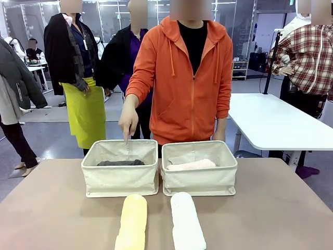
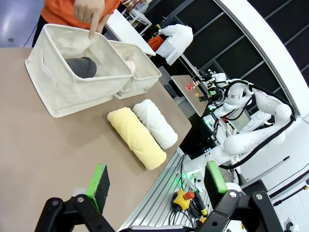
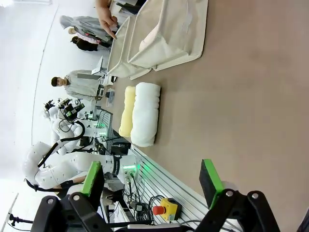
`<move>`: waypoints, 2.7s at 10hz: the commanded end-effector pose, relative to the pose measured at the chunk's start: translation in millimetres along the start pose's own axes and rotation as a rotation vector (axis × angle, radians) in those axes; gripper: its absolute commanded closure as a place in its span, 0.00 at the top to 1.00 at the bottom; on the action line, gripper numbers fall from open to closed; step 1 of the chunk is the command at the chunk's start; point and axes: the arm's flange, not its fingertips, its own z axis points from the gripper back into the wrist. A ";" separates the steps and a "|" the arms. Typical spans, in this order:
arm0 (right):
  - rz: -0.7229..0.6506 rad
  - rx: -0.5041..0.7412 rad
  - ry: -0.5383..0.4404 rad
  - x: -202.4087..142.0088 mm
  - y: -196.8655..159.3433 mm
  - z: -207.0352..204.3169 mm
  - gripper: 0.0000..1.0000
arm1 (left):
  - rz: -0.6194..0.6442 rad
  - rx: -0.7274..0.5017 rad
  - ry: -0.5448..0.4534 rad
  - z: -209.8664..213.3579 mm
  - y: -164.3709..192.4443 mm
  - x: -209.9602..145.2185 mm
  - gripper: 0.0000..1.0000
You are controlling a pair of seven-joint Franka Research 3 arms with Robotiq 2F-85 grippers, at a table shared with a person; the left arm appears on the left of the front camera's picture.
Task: Divide the towels into two baskets.
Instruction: Pick up one hotel-folded towel from the bottom of the table and place it in the Fabric basket indicated by the person.
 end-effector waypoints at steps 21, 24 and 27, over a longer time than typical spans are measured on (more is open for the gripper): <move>0.001 0.007 0.001 1.2 0.6 -0.8 1.00 | 0.172 0.559 0.618 -319.4 -58.4 -54.5 1.00; 0.001 0.007 0.001 1.2 0.6 -0.8 1.00 | 0.153 0.535 0.642 -353.6 -48.3 6.9 1.00; 0.001 0.007 0.001 1.2 0.6 -0.8 1.00 | 0.154 0.547 0.638 -358.4 -48.0 4.2 1.00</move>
